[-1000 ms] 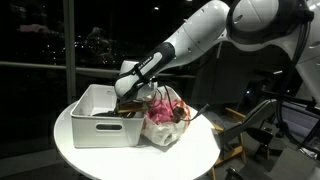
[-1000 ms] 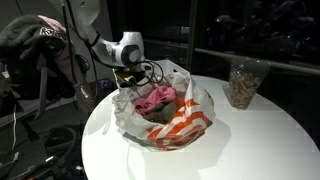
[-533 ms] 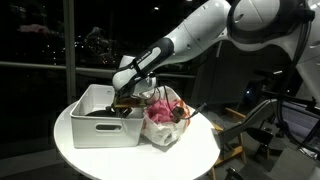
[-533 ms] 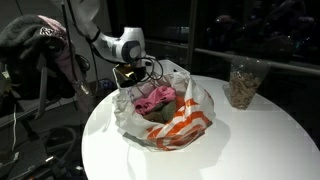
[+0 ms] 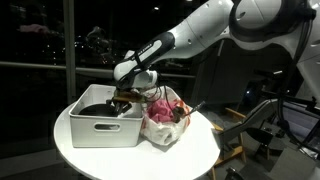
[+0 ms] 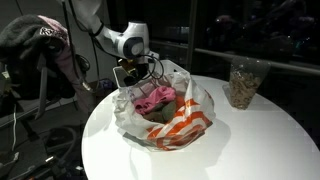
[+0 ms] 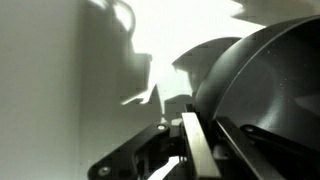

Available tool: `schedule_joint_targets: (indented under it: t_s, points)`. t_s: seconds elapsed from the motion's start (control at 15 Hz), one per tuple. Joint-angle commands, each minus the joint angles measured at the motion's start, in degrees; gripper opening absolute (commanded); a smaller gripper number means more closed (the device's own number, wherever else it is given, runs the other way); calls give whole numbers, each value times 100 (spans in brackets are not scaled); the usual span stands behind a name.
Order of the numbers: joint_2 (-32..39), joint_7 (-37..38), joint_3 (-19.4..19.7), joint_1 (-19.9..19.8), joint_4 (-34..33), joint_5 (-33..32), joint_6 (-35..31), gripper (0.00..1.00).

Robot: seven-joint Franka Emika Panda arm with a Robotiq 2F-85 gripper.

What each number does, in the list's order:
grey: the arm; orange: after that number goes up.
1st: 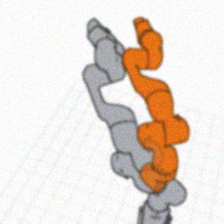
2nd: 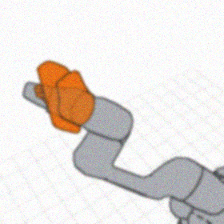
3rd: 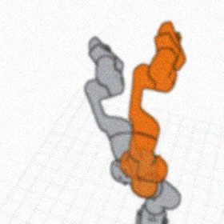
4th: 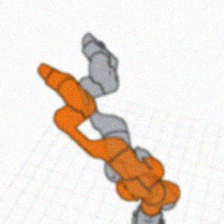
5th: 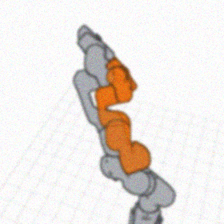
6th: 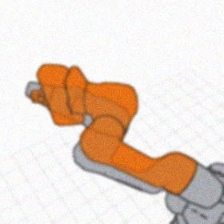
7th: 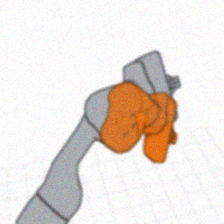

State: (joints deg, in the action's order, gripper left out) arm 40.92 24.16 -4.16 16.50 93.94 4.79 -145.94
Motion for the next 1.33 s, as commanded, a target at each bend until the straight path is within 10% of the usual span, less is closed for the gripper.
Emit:
schedule_joint_targets:
  t_s: [0.0,1.27]
  points:
    - [-404,-154,-162,-211,141,350,-53,2]
    - [-3042,-1049,-286,-1138,2357,1365,160,2]
